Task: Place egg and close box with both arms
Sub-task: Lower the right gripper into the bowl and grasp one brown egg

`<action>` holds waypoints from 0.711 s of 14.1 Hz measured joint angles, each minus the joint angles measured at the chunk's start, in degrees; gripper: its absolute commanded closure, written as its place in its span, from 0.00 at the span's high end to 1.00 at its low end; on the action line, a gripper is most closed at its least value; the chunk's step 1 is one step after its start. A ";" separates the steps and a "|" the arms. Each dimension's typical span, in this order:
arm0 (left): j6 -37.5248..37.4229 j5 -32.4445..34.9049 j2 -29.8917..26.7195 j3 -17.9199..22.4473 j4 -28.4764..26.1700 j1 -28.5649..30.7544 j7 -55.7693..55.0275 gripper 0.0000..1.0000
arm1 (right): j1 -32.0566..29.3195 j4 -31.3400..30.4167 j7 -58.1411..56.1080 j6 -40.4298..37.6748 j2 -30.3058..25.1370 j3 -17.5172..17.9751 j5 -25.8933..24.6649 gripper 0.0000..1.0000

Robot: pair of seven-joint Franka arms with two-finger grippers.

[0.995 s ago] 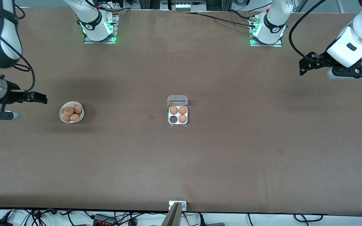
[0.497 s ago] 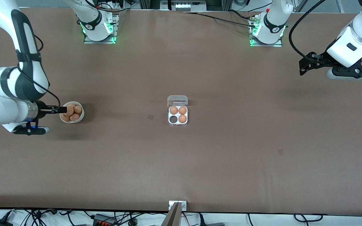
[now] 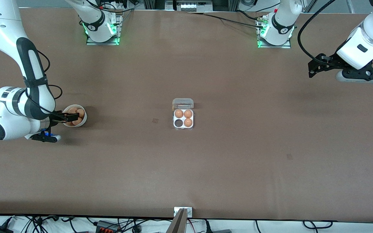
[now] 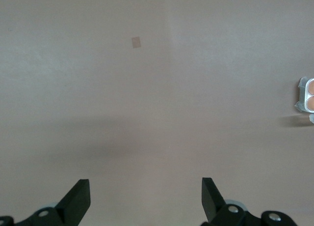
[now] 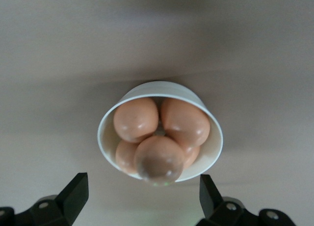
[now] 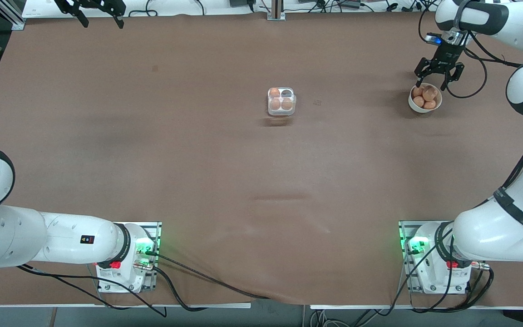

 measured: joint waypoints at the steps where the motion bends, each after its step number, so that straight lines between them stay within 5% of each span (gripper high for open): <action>1: 0.00 0.00 0.00 0.00 0.00 0.00 0.00 1.00 | -0.05 0.02 0.00 0.05 0.09 0.00 0.00 1.00; 4: 0.00 0.00 0.00 0.00 0.00 0.00 0.01 1.00 | -0.04 0.03 0.00 0.36 0.29 0.00 0.00 1.00; 8: 0.32 0.00 0.00 -0.01 0.00 0.00 0.02 1.00 | -0.18 0.04 -0.06 1.12 1.49 -0.11 -0.01 0.71; 10: 0.33 0.00 0.00 -0.04 0.00 0.00 0.03 1.00 | -0.29 0.04 -0.11 1.16 1.68 -0.12 -0.01 0.42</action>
